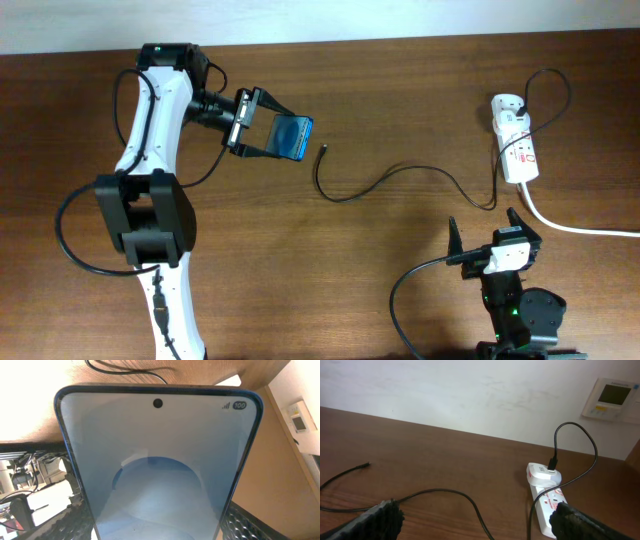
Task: Plug charger to phone and switch on socket
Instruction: 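Lift the phone with the left gripper and tilt it upright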
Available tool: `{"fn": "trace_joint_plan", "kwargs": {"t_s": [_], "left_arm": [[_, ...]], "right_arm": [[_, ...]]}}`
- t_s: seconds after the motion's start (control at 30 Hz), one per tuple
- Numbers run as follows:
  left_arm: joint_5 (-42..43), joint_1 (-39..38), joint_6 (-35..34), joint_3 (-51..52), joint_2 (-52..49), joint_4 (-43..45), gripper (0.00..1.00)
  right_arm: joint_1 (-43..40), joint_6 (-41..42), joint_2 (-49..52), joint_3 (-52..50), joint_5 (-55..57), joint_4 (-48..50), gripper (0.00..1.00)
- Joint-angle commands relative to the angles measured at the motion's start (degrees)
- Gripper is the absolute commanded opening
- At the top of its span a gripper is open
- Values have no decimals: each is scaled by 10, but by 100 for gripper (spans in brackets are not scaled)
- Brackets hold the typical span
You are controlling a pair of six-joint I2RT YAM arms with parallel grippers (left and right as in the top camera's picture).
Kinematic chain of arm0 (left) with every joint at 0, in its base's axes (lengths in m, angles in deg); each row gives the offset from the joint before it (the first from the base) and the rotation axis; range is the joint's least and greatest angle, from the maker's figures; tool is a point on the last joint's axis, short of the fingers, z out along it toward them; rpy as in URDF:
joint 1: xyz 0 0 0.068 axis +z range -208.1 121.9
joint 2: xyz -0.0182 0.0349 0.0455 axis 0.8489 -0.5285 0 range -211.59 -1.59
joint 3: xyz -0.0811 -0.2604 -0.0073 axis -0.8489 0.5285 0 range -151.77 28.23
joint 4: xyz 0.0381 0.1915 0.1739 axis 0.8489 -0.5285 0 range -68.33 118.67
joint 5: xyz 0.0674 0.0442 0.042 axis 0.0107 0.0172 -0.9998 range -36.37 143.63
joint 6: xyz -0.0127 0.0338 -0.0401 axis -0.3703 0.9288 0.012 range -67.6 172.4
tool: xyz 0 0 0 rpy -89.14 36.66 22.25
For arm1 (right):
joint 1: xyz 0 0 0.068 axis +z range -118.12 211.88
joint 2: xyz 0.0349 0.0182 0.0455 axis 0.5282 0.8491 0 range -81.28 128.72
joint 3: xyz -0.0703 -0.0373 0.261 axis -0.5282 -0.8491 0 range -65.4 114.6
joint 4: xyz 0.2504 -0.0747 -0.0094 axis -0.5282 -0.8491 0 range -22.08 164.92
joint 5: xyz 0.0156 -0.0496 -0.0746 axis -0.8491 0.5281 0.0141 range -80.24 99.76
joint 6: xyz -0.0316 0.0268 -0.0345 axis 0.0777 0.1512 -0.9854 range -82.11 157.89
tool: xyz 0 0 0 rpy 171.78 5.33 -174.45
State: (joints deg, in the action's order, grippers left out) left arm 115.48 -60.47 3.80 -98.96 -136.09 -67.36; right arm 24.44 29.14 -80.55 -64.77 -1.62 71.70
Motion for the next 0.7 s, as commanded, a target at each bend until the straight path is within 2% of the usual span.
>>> {"fn": "trace_joint_plan", "kwargs": {"t_s": [0.0,0.5,0.6,0.67], "left_arm": [[9,3,7,-12,3,-3,0],[9,3,-1,-12,4,-7,0],[9,3,-1,-12,4,-7,0],[9,3,-1,-12,4,-7,0]], "right_arm": [[4,7,-3,-3,5,-3,98],[3,10,-3,-3,-21,0,98],[3,61,-3,-3,-22,0,98],[3,63,-3,-3,-26,0,98]]}}
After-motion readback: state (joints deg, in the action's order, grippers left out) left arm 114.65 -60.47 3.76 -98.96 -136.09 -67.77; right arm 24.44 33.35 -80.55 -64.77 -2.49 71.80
